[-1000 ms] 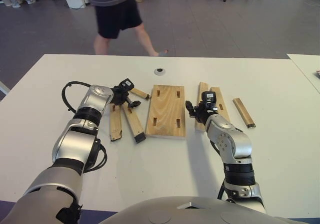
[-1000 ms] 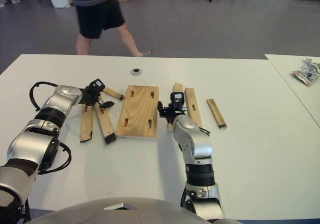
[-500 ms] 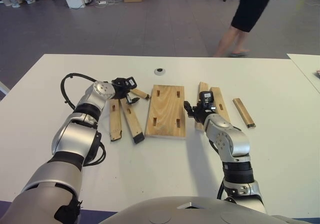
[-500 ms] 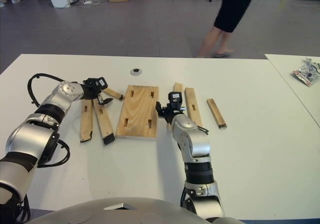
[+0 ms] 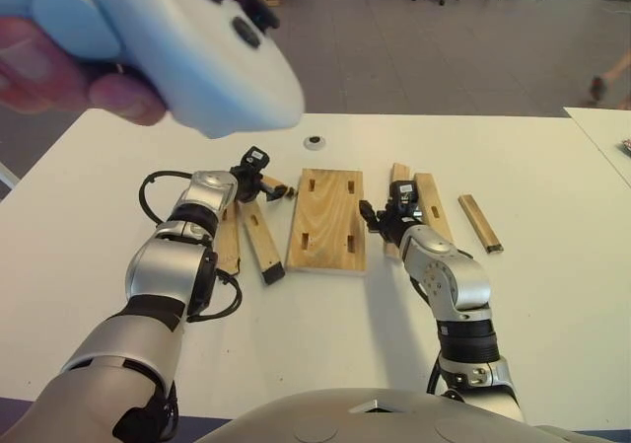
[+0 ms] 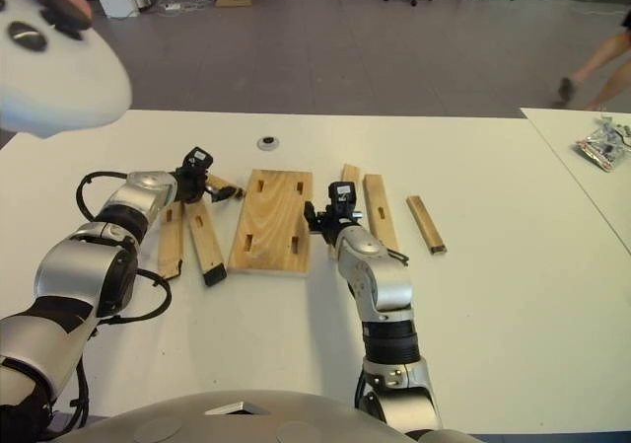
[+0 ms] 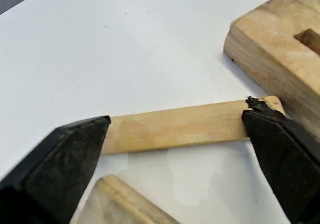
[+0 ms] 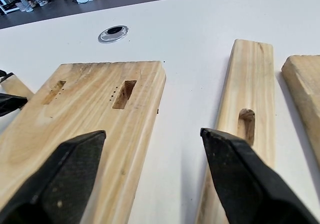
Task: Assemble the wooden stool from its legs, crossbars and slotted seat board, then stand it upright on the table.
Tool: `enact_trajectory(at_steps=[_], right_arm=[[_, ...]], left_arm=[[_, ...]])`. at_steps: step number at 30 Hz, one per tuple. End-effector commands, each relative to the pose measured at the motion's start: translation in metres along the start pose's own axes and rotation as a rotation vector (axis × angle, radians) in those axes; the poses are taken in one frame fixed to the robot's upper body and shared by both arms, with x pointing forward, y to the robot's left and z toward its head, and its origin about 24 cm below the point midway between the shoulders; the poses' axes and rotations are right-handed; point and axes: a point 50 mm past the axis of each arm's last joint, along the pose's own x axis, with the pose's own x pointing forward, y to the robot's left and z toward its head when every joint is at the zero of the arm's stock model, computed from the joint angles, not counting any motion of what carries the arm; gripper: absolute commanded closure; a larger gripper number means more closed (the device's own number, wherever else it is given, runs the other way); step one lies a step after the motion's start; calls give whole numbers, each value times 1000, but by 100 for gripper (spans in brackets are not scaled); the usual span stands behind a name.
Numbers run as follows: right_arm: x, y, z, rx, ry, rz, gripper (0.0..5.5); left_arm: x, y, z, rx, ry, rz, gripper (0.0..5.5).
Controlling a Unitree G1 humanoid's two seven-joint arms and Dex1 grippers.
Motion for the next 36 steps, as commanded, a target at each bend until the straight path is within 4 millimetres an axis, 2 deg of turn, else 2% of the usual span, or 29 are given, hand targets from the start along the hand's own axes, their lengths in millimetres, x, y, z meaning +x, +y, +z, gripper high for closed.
enact_trajectory(at_steps=[1, 4, 9, 13, 16, 19, 22, 24, 26, 28, 30, 33, 36], right_arm=[[1, 2, 4, -2, -9, -1, 195], [1, 3, 2, 8, -9, -6, 195], [3, 5, 4, 3, -13, 2, 195], [4, 6, 4, -1, -11, 9, 195], [5, 6, 3, 3, -11, 8, 195], [6, 6, 4, 1, -15, 11, 195], [7, 8, 3, 0, -13, 16, 195], [6, 9, 2, 4, -9, 18, 195], [6, 10, 1, 6, -6, 21, 195], [7, 11, 2, 3, -6, 27, 195], [10, 14, 6, -11, -7, 47, 195], [12, 15, 12, -28, -13, 62, 195], [10, 14, 9, -20, -5, 56, 195]], left_arm=[[-5, -3, -55, 192, 255, -57, 63], [-8, 3, -38, 255, 193, -57, 63], [-3, 3, 9, 102, -29, -12, 63], [-17, 15, 30, 83, -85, -121, 63], [-28, 26, 40, 205, -85, -114, 63], [-31, 24, 46, 389, -33, -169, 63], [-32, 29, 64, 290, -135, -75, 63], [-30, 33, 71, 182, -209, 64, 63], [-26, 32, 70, 119, -231, 141, 63], [-18, 26, 59, 130, -182, 166, 63], [-9, 20, 32, 170, -64, 193, 63], [-12, 24, -14, 182, 110, 200, 63], [-20, 29, -37, 121, 187, 167, 63]])
